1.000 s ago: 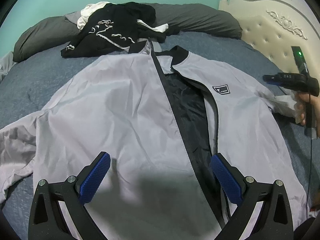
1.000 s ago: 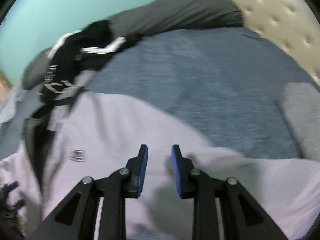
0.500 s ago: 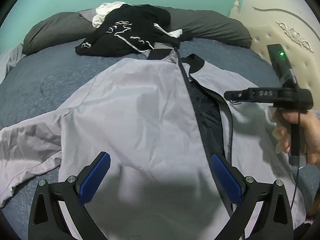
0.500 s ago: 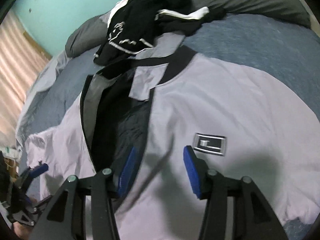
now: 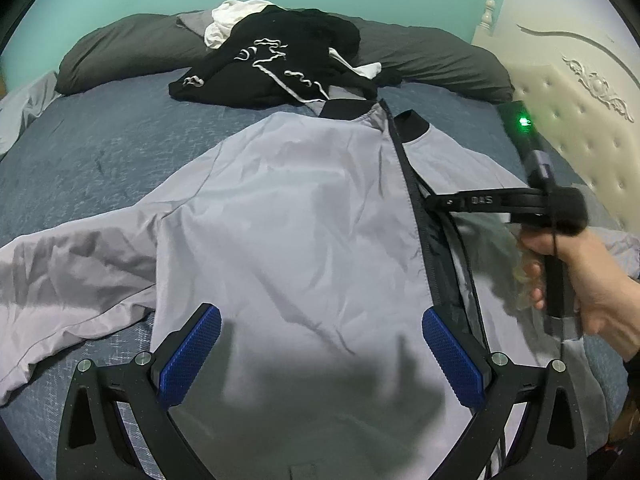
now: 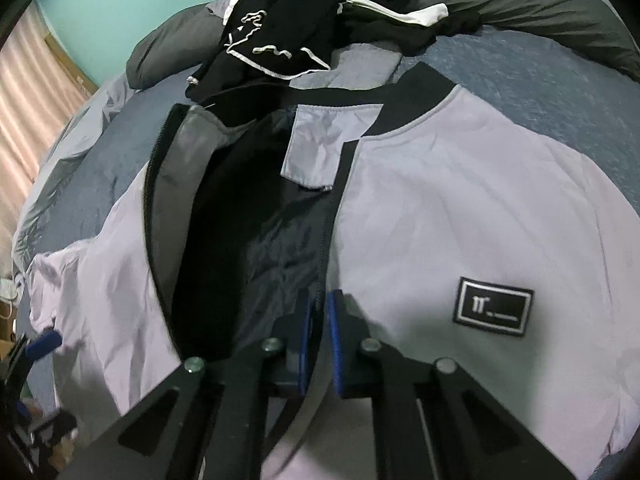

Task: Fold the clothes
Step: 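Grasp the zipper edge with the right tool and pull the front panel closed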

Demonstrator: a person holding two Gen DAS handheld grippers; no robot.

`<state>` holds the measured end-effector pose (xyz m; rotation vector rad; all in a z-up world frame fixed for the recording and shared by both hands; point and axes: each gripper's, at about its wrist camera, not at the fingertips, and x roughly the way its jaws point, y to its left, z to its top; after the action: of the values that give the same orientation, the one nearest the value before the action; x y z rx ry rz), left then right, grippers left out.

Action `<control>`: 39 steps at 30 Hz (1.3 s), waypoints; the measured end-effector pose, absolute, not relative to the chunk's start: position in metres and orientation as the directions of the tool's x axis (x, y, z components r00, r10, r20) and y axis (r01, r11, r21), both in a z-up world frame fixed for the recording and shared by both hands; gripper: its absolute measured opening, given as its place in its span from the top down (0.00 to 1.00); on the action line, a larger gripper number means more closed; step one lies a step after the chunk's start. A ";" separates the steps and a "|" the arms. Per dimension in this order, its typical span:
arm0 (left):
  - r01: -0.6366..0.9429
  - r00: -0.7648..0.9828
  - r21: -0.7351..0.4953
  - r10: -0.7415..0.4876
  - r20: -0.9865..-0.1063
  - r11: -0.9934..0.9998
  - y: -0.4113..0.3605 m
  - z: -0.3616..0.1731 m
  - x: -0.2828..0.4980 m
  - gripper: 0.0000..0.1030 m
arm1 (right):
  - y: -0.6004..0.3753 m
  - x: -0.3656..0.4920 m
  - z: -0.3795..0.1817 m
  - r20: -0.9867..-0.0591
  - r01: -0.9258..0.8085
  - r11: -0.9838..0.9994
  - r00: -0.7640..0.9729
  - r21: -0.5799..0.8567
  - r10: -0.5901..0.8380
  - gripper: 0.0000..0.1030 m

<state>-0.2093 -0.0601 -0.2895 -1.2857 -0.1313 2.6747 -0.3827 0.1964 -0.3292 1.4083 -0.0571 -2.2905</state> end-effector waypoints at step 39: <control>-0.078 -0.585 -0.191 0.200 -0.786 -0.978 -0.082 -0.300 -0.210 0.00 | 0.179 -0.409 -0.345 -0.779 0.275 -0.853 -0.352 0.444 -0.519 0.96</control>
<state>-0.2100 -0.0820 -0.3004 -1.3439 -0.2039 2.6574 -0.4088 0.1788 -0.3449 1.4046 -0.3241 -2.2226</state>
